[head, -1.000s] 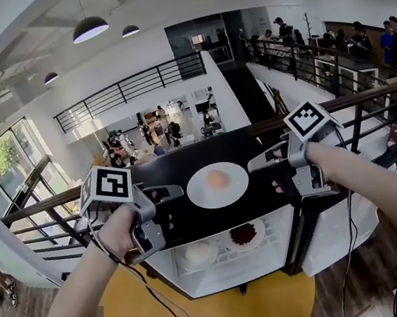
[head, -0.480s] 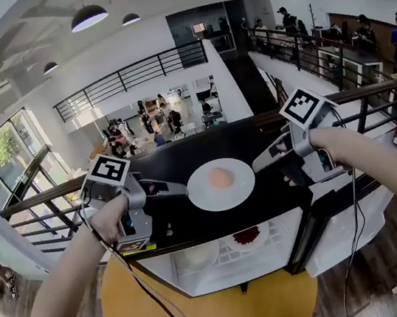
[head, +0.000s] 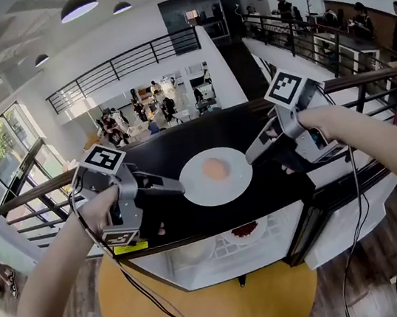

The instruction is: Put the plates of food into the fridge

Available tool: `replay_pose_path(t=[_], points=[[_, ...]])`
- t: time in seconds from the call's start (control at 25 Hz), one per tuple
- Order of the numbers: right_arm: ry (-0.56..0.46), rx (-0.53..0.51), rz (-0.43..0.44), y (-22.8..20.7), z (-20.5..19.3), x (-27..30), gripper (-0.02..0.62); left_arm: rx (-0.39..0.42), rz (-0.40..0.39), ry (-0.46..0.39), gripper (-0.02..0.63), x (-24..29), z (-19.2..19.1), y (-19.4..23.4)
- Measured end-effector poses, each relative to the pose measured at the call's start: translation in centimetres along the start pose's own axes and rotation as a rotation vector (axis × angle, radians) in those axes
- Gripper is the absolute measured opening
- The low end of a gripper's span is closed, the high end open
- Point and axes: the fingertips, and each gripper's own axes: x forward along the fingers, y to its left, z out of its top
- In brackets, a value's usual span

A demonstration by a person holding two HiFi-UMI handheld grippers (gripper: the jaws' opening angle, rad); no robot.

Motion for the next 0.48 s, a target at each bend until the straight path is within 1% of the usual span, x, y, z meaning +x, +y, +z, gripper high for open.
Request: replay_pose_path(t=[0.08,0.2,0.36,0.48], points=[[0.016,0.007,-0.003,-0.7,-0.4,-0.2,0.123,0.006,0.012,0.013,0.081,1.1,-0.4,-0.1],[0.037,0.028,0.023,-0.5,-1.0,0.0,0.123,0.003,0.011,0.028,0.081,1.8,-1.0,-0.3],[0.031,0.059,0.029,0.6,-0.7,0.5,0.123,-0.006,0.003,0.034,0.081,1.2,-1.1,-0.8],[0.026,0.090,0.046,1.7,-0.6,1.3,0.121,-0.017,-0.001,0.013,0.081,0.1,-0.8,-0.7]])
